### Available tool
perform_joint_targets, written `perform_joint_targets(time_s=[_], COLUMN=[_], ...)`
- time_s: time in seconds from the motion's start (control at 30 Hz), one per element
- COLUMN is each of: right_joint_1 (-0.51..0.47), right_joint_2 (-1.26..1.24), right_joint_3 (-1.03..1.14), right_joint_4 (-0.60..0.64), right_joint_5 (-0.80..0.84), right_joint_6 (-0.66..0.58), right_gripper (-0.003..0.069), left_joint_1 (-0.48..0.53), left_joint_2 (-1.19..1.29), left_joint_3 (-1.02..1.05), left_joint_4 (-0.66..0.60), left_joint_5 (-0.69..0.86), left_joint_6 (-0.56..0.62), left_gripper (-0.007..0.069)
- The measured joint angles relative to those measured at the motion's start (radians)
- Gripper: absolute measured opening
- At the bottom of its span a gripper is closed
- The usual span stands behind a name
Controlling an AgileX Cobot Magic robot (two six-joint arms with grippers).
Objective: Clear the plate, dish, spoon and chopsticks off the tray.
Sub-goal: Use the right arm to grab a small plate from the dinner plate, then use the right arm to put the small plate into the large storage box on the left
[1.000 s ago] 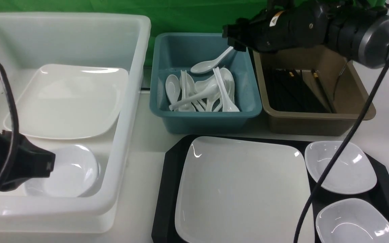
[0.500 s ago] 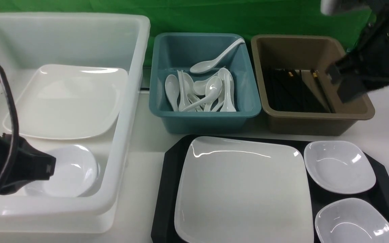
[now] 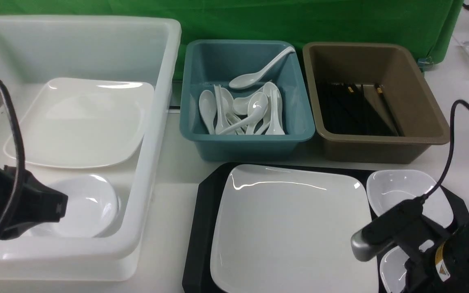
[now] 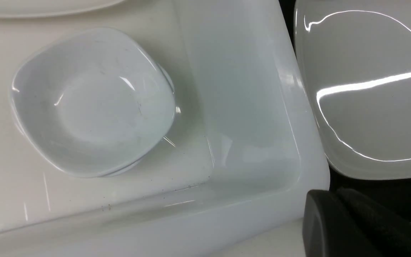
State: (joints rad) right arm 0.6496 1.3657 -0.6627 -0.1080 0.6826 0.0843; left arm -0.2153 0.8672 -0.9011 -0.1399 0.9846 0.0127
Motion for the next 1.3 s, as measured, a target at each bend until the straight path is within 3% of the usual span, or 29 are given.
perform_joint_targets(time_s=[0.3, 0.37, 0.43, 0.5, 0.73, 0.97, 1.07, 1.23, 1.3], right_joint_1=[0.002, 0.003, 0.003, 0.004, 0.006, 0.008, 0.008, 0.009, 0.024], right_joint_2=[0.135, 0.157, 0.16, 0.152, 0.008, -0.133, -0.141, -0.079, -0.003], right_joint_3=[0.029, 0.025, 0.023, 0.007, -0.071, -0.264, -0.418, -0.635, -0.748], right_joint_4=[-0.102, -0.114, -0.118, -0.145, -0.152, -0.129, -0.101, 0.1, 0.262], right_joint_5=[-0.034, -0.035, -0.035, -0.025, 0.085, 0.18, 0.178, 0.047, -0.024], right_joint_6=[0.085, 0.089, 0.089, 0.084, 0.083, 0.069, -0.004, -0.224, -0.373], right_gripper=[0.055, 0.0447, 0.0393, 0.0237, 0.007, 0.0063, 0.0063, 0.0063, 0.0063], left_joint_1=[0.0, 0.0, 0.0, 0.0, 0.027, 0.186, 0.328, 0.471, 0.519], left_joint_2=[0.0, 0.0, 0.0, 0.0, 0.001, 0.029, 0.048, 0.049, 0.048], left_joint_3=[0.0, 0.0, 0.0, 0.0, 0.0, 0.0, 0.0, 0.0, 0.0], left_joint_4=[0.008, 0.01, 0.012, 0.021, 0.187, 0.22, 0.194, 0.101, 0.033], left_joint_5=[0.03, 0.055, 0.057, 0.057, 0.056, 0.057, 0.052, 0.027, 0.015], left_joint_6=[0.0, -0.001, -0.013, -0.025, -0.169, -0.206, -0.206, -0.196, -0.18], left_gripper=[0.0008, 0.0008, 0.0008, 0.0008, 0.0008, 0.0008, 0.0008, 0.001, 0.001])
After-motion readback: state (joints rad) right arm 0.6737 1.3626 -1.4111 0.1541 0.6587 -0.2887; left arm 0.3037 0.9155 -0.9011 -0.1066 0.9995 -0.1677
